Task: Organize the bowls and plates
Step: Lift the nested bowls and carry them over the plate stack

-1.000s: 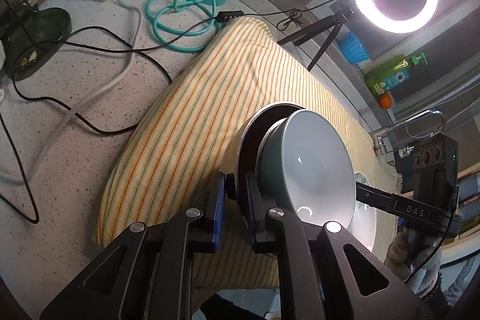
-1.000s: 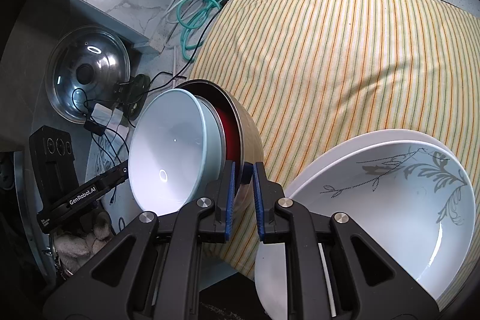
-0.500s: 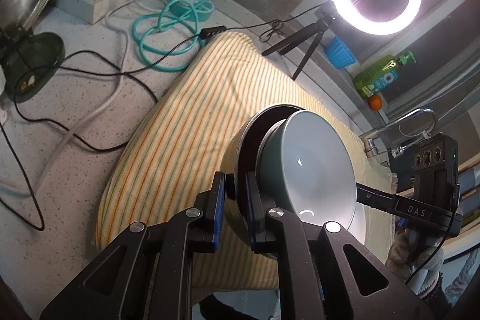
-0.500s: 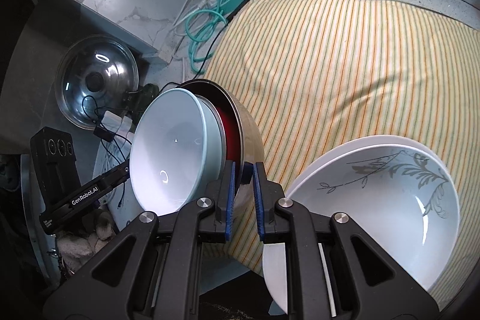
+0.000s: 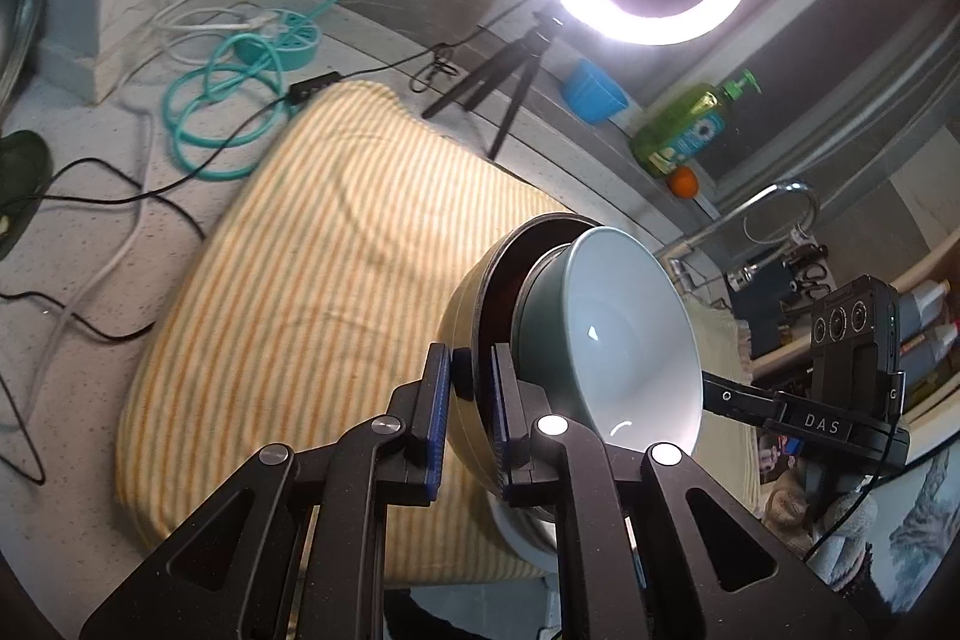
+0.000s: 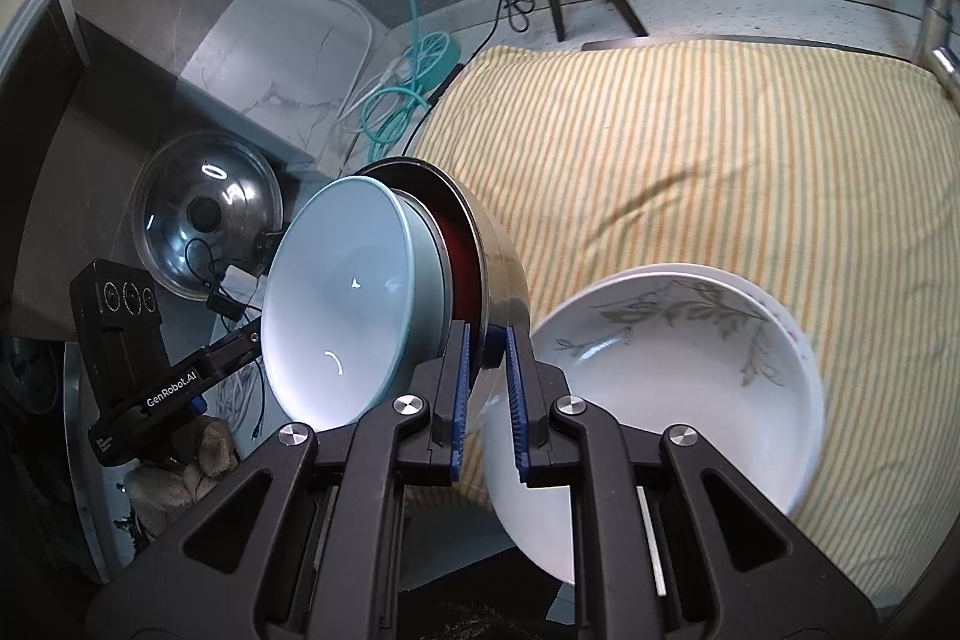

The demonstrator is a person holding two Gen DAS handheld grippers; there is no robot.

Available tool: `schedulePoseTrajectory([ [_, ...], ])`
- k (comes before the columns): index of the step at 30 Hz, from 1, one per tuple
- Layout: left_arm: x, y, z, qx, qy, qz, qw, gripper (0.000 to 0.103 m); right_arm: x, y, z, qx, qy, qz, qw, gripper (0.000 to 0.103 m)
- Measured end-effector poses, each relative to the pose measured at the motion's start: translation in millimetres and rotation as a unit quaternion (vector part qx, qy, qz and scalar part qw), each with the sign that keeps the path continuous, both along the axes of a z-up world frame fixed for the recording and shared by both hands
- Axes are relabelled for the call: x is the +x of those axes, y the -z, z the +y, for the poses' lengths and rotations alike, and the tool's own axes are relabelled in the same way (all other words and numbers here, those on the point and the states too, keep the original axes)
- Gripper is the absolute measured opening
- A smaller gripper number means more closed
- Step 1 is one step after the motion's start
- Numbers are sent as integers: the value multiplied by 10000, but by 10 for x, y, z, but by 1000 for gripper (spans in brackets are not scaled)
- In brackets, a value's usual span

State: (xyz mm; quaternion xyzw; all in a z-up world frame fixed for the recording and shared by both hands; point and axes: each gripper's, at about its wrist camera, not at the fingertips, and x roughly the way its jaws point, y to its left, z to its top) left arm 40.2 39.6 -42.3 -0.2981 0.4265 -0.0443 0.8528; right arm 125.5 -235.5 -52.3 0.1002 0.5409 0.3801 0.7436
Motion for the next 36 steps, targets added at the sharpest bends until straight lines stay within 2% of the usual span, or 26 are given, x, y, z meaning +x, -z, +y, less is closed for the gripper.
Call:
schedulePoseTrajectory([
  [16,237,125,-628,-42,812,212,9965,9,-100,160,-771,-99,742,230,9969,13],
  [36,260,263,-973,-8,1162,506,9919,9,-203,370,-1163,-177,1019,503,9934,13],
])
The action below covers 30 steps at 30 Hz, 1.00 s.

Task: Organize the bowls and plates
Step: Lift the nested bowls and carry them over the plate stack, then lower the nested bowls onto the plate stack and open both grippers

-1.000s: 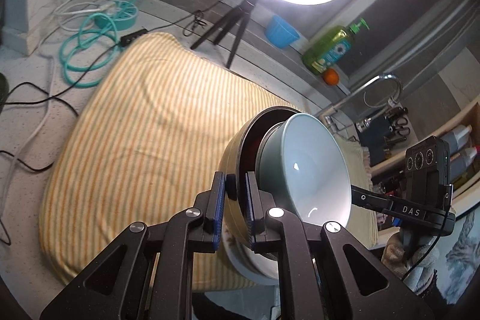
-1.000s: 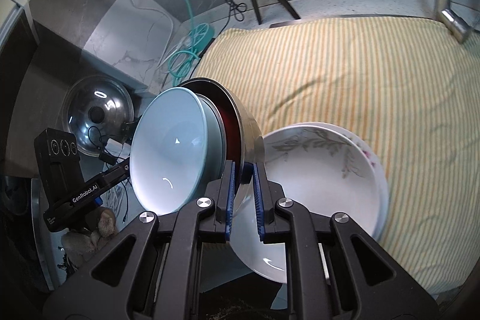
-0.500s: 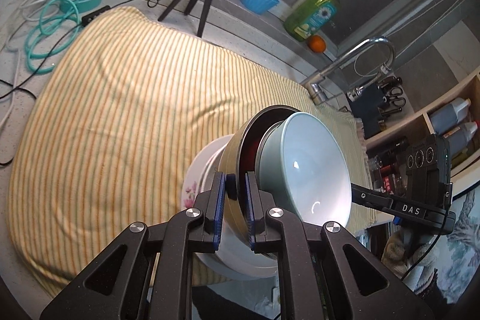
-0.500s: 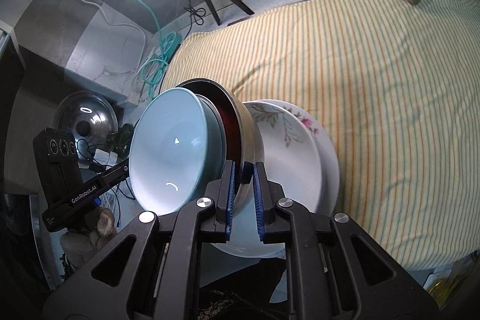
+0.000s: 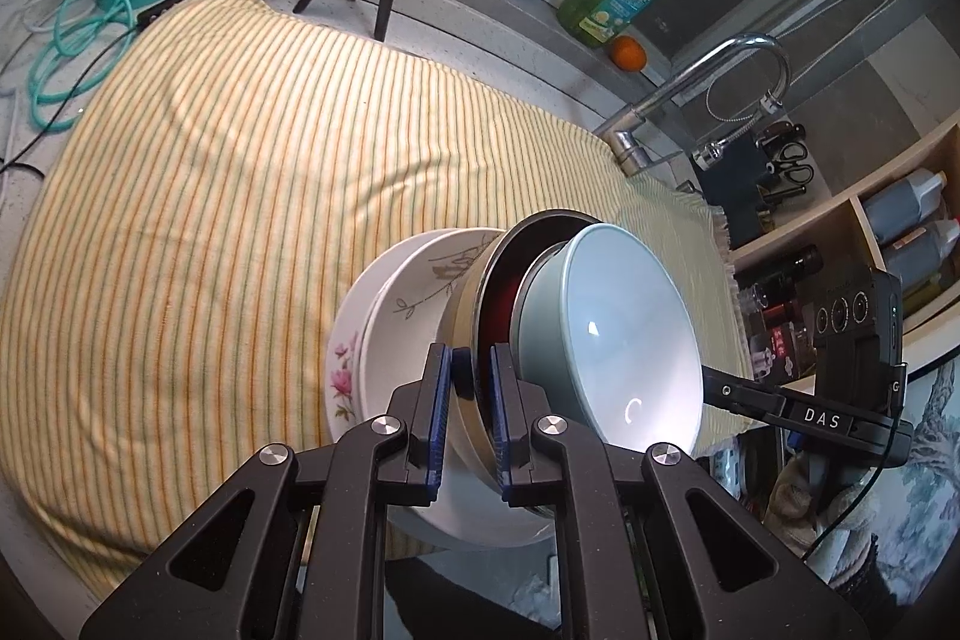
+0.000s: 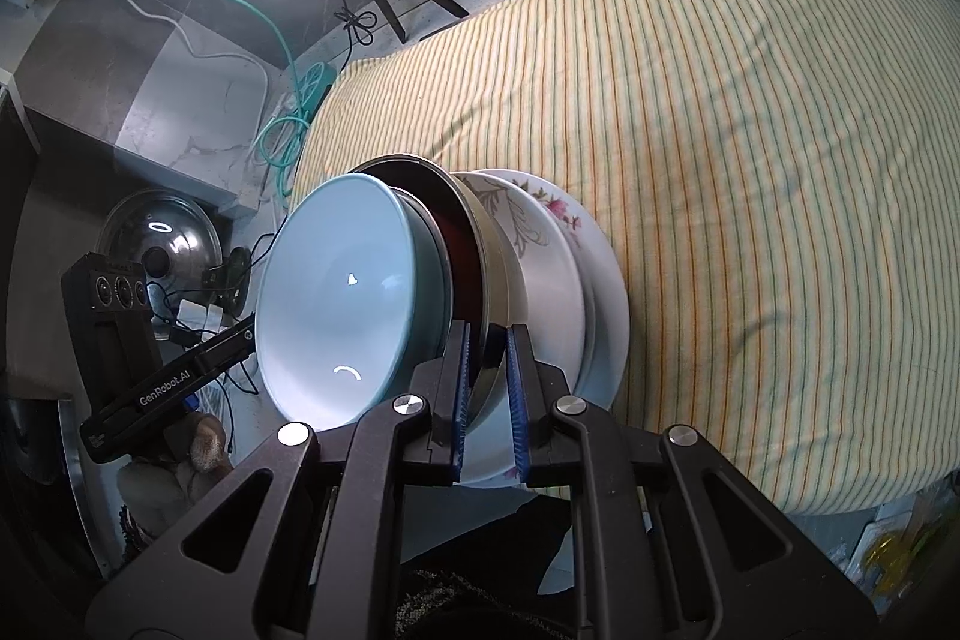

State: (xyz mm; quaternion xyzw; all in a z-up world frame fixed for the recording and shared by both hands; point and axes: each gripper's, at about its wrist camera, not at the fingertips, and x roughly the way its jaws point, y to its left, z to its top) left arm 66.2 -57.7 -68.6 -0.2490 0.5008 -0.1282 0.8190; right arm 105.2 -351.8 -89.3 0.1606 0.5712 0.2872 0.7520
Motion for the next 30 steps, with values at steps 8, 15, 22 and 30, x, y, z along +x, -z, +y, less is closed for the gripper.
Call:
schedulePoseTrajectory([
  [8,17,13,-35,72,26,30,10000,9,-26,35,-18,12,-4,50,10000,13],
  [15,-1,19,-31,101,27,48,9999,9,1,61,2,36,5,96,9999,13],
  [22,-15,-14,-14,170,-24,28,9998,12,-6,53,25,-39,-65,-12,10000,14],
  [30,-65,-110,14,370,-38,-122,9992,28,-57,-97,-46,-227,0,-397,9990,42],
])
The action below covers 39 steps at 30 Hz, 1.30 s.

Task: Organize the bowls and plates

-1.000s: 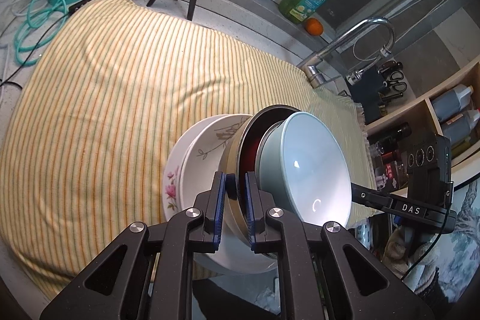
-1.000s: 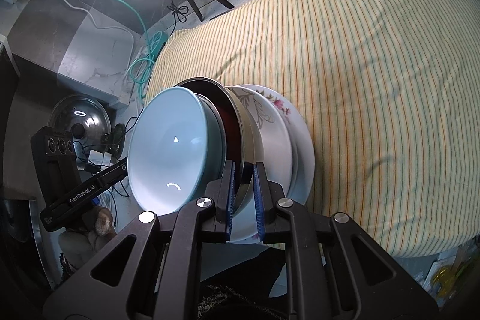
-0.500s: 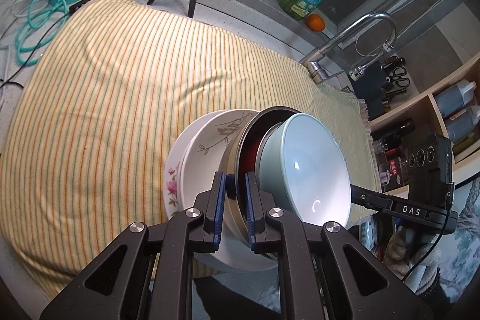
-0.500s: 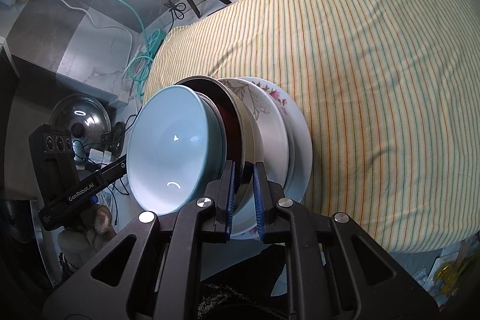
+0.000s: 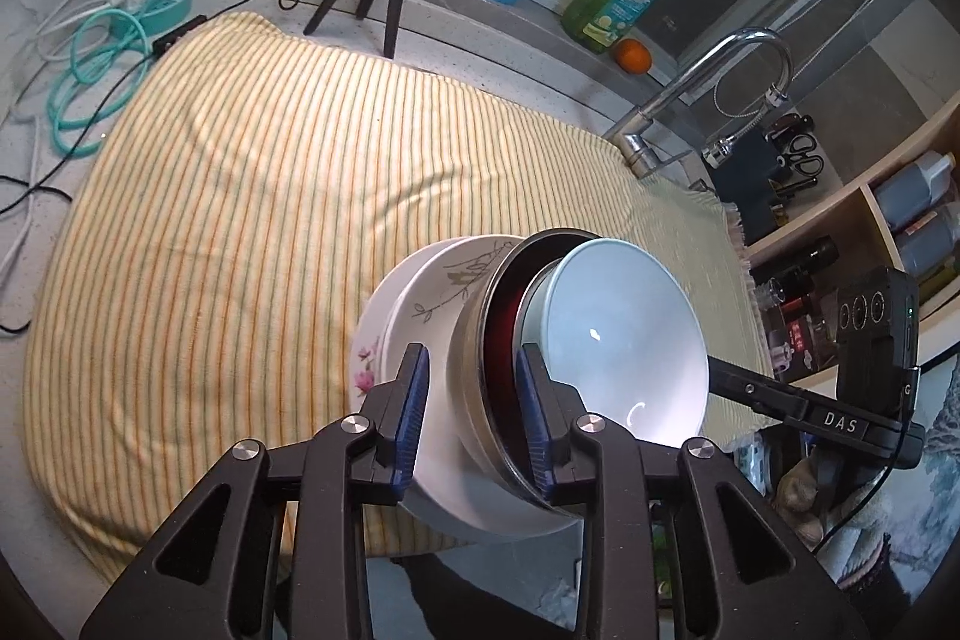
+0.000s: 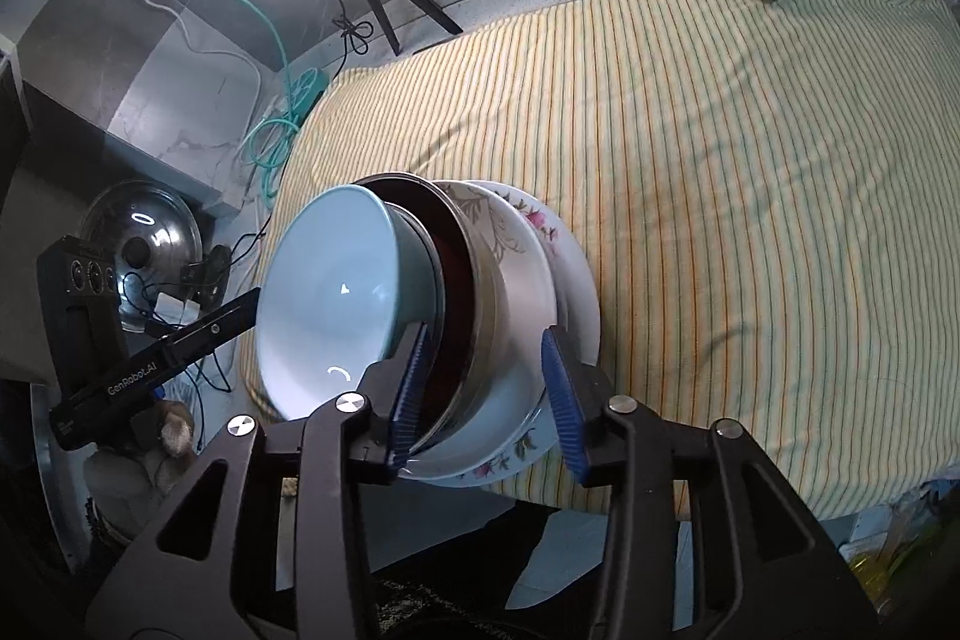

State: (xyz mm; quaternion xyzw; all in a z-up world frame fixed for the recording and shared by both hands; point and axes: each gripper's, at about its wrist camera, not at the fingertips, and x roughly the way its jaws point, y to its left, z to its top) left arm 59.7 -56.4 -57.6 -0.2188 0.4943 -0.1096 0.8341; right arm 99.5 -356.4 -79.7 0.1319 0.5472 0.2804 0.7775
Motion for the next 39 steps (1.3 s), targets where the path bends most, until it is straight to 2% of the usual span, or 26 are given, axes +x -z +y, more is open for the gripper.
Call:
schedulePoseTrajectory([
  [3,-31,-18,2,61,12,-34,10000,28,-29,-44,-43,-14,18,-101,9999,50],
  [8,-73,-68,5,139,-8,-115,9998,29,-108,-103,-88,-118,25,-258,9996,51],
  [14,-165,-217,-12,379,3,-358,9986,36,-195,-221,-115,-259,44,-564,9981,51],
  [17,-221,-320,-48,598,7,-529,9968,48,-242,-309,-113,-333,27,-752,9966,53],
  [19,-266,-389,-84,738,41,-651,9951,49,-283,-375,-119,-326,27,-889,9955,62],
  [20,-281,-416,-102,791,61,-693,9944,51,-305,-407,-121,-326,31,-949,9949,63],
  [23,-334,-497,-141,934,63,-818,9922,63,-366,-499,-133,-327,19,-1099,9934,64],
  [26,-387,-579,-177,1077,56,-961,9895,64,-434,-598,-139,-361,8,-1305,9908,76],
  [27,-405,-604,-192,1129,51,-1001,9885,69,-459,-628,-142,-372,17,-1380,9897,80],
  [29,-436,-647,-211,1238,19,-1082,9864,73,-512,-697,-149,-400,27,-1528,9875,82],
  [33,-505,-712,-241,1353,1,-1168,9839,73,-587,-794,-172,-448,26,-1717,9841,89],
  [36,-557,-746,-283,1555,-16,-1233,9801,74,-643,-828,-171,-484,29,-1802,9824,89],
  [39,-596,-754,-300,1563,-41,-1210,9803,74,-679,-851,-181,-523,36,-1872,9809,89],
])
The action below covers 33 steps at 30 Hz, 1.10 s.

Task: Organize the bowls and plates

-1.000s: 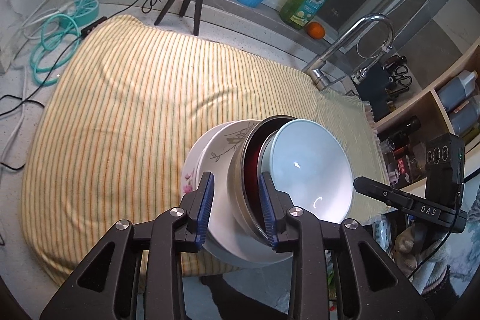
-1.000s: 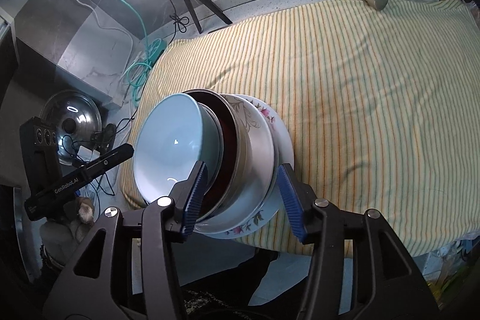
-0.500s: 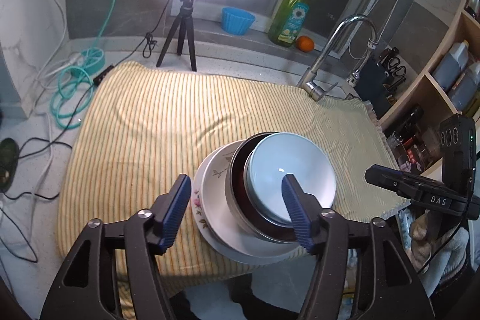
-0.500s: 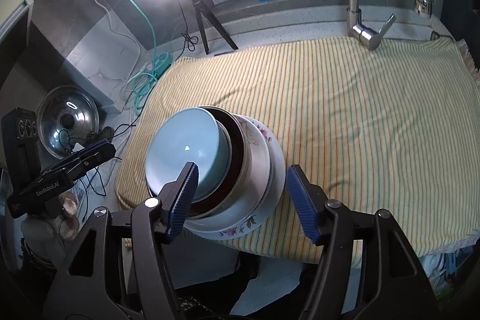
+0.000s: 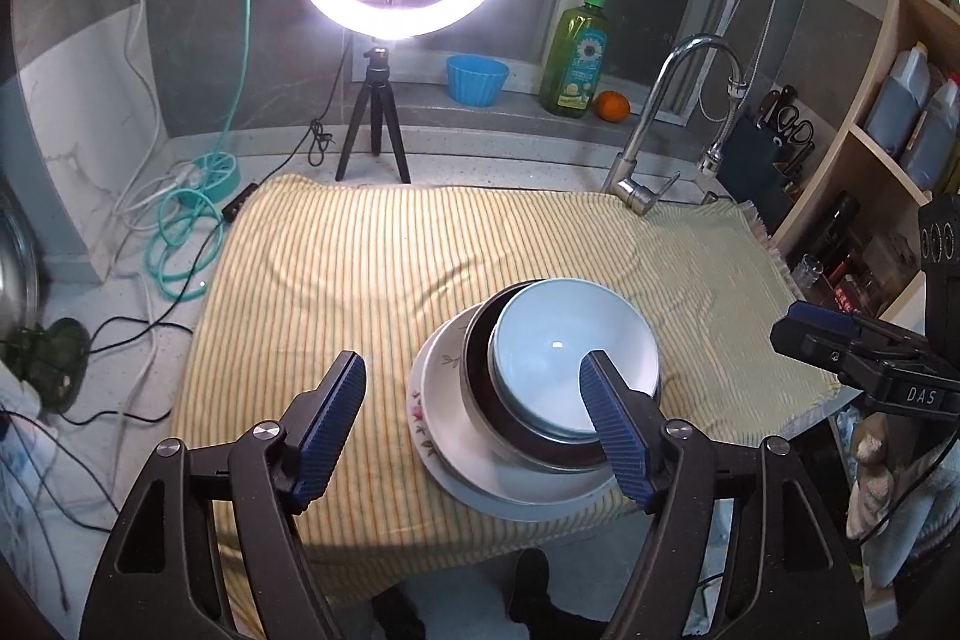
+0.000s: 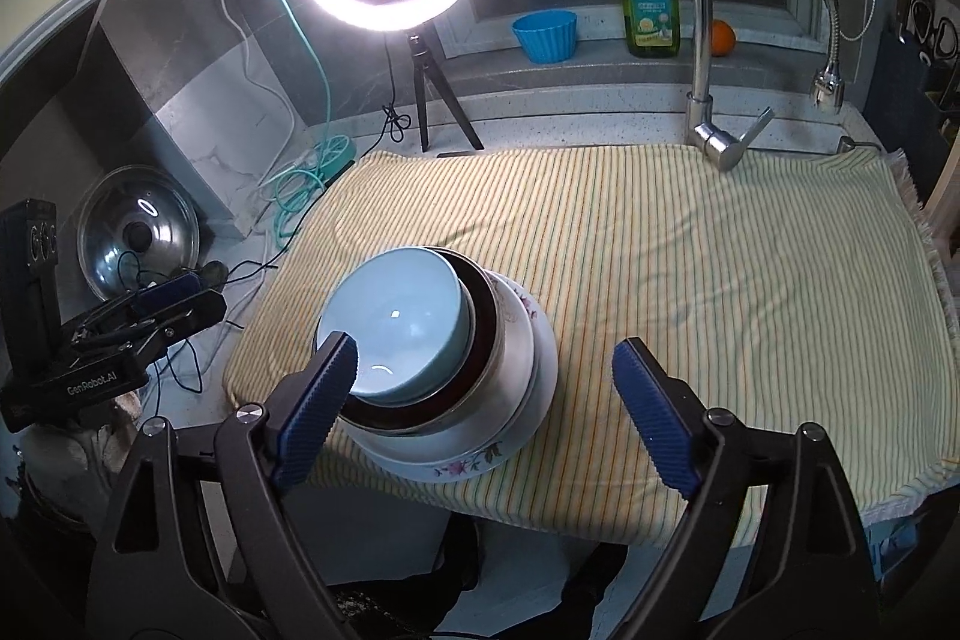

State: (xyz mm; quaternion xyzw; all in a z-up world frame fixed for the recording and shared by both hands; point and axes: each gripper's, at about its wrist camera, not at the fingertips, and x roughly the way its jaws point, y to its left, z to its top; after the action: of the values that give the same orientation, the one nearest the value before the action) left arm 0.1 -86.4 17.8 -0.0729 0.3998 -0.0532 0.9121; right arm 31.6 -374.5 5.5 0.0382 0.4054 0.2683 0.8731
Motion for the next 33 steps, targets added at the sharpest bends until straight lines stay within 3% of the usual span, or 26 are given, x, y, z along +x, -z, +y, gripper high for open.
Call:
schedulePoseTrajectory([
  [6,-57,-9,-55,169,-26,4,9999,74,-49,-11,-48,100,104,-26,9999,95],
  [15,-53,-20,-85,299,-141,58,9994,74,-48,-2,-62,87,120,-41,9999,95],
  [33,-34,-35,-71,204,-192,91,9996,74,-19,23,-22,67,93,12,9999,95],
])
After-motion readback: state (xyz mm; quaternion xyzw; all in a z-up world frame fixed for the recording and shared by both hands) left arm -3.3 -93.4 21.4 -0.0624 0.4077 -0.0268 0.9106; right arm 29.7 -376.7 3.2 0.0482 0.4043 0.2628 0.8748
